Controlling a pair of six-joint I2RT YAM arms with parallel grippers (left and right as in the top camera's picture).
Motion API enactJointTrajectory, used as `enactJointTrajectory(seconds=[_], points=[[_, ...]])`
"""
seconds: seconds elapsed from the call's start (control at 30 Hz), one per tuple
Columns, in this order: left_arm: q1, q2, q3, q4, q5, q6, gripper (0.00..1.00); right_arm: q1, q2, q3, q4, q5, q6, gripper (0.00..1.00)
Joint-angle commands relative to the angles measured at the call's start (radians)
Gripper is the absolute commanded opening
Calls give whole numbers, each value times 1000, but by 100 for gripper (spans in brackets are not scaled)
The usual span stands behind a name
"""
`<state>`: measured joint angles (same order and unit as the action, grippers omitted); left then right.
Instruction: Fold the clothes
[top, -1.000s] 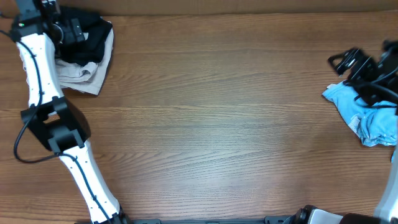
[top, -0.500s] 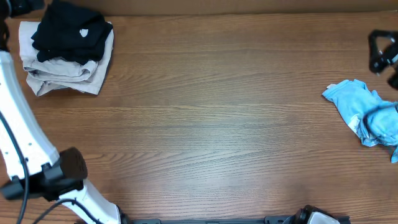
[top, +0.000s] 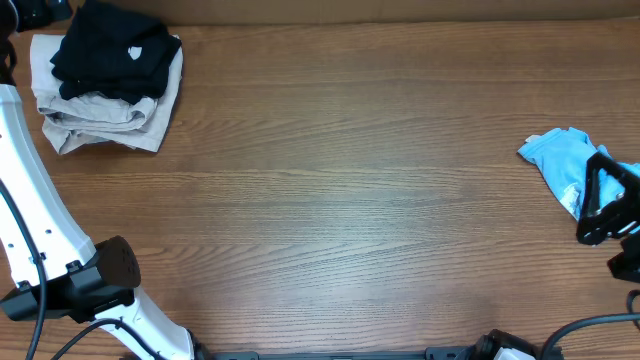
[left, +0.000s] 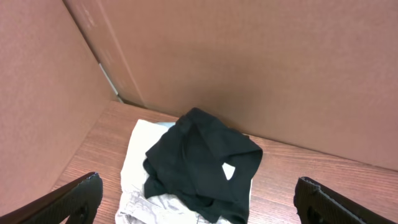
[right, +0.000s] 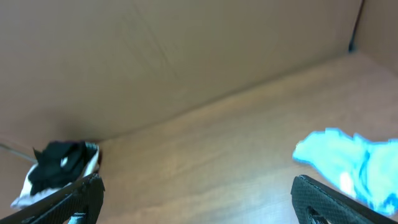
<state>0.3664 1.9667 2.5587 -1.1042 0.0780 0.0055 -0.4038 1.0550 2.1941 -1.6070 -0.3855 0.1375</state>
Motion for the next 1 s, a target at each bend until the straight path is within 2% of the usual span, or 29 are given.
enactJointTrajectory(seconds=[0.0,0.23,0.43,0.53,0.6,0.97], points=[[2,8,-3,-2,-3,-9,100,5,14,-2,-56,80,-19,100],[2,8,-3,-3,-3,-9,100,8,34,-41,-62,107,-11,100],[0,8,-3,-3,-3,-8,100,169,-31,-265,192,113,-47,100],[0,8,-3,-3,-3,-9,100,248,-117,-470,404,115,-49,100],[0,8,-3,-3,-3,-8,100,294,-201,-667,591,116,-49,100],[0,8,-3,-3,-3,-9,100,386,-626,-1562,1304,143,-48,100]])
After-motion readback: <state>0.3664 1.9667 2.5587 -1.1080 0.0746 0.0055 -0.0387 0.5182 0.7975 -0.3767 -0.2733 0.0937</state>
